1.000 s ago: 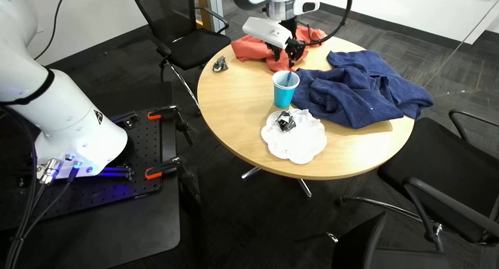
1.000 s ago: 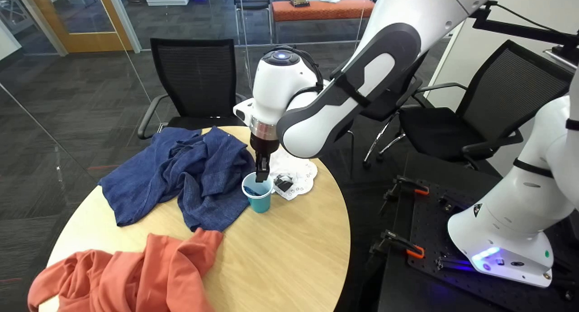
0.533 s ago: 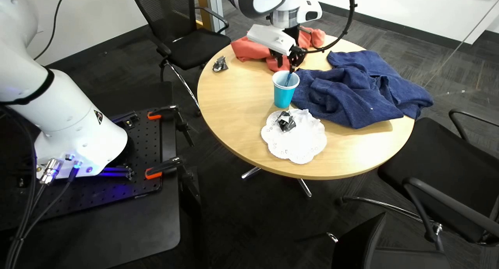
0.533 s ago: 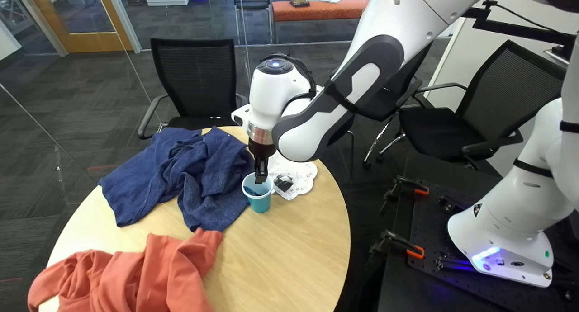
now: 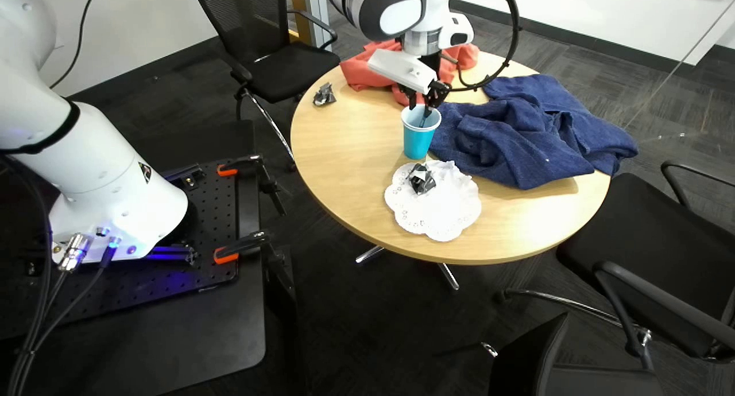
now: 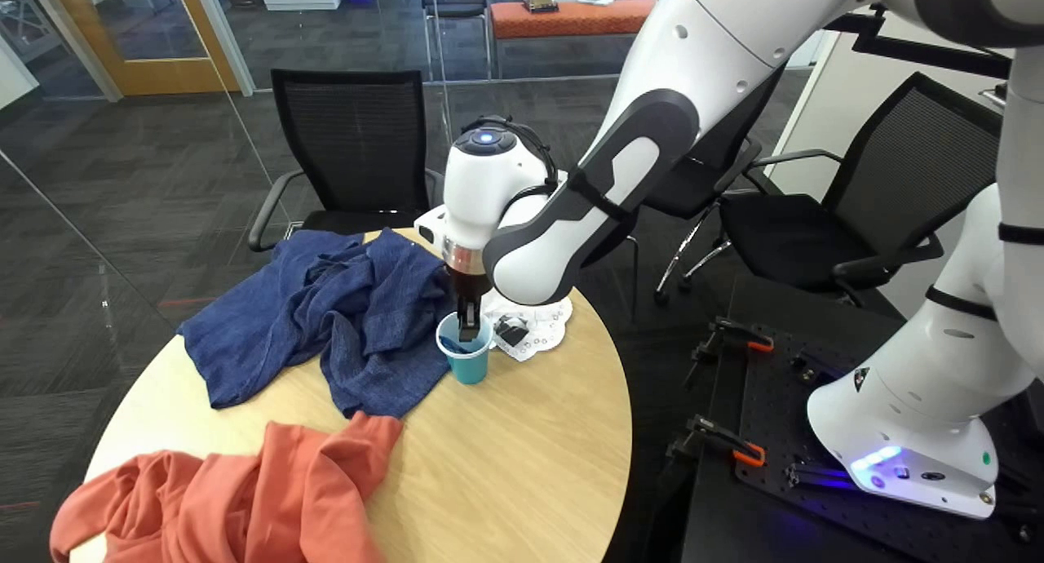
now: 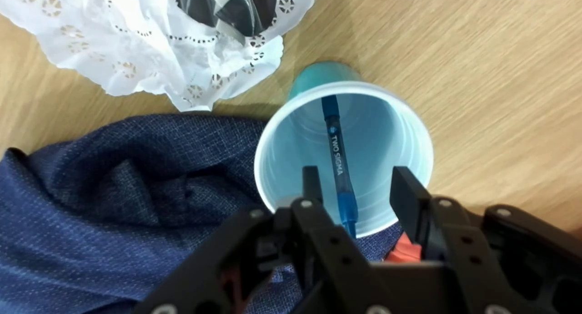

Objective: Remove the pen from the cup and put it on the table

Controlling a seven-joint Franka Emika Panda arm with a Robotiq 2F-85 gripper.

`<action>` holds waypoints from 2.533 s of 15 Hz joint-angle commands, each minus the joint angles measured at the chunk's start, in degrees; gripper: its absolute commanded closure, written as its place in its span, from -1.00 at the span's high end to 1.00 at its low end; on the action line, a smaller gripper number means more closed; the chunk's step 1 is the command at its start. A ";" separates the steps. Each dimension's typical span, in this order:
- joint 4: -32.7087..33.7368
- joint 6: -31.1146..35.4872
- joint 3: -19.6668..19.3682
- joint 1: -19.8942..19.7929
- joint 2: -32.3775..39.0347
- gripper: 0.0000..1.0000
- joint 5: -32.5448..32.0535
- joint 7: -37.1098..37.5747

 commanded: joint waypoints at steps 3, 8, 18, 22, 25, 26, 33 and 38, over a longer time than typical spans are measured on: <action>2.90 -1.36 1.45 -1.46 2.60 -0.19 -1.51 -0.71; 4.73 -1.61 1.81 -1.75 4.61 -0.19 -1.55 -0.85; 8.29 -1.90 3.04 -3.24 8.48 -0.29 -1.16 -1.70; 9.01 -1.78 3.86 -4.00 9.32 -0.98 -1.03 -2.37; 8.17 -1.28 4.01 -4.26 8.69 -0.94 -1.04 -2.08; 7.49 -0.98 3.96 -4.27 8.08 -0.94 -1.03 -1.90; 0.25 1.25 4.41 -4.14 -0.99 -0.94 -0.69 -1.16; -6.38 1.20 5.76 -4.24 -11.77 -0.94 1.04 -1.42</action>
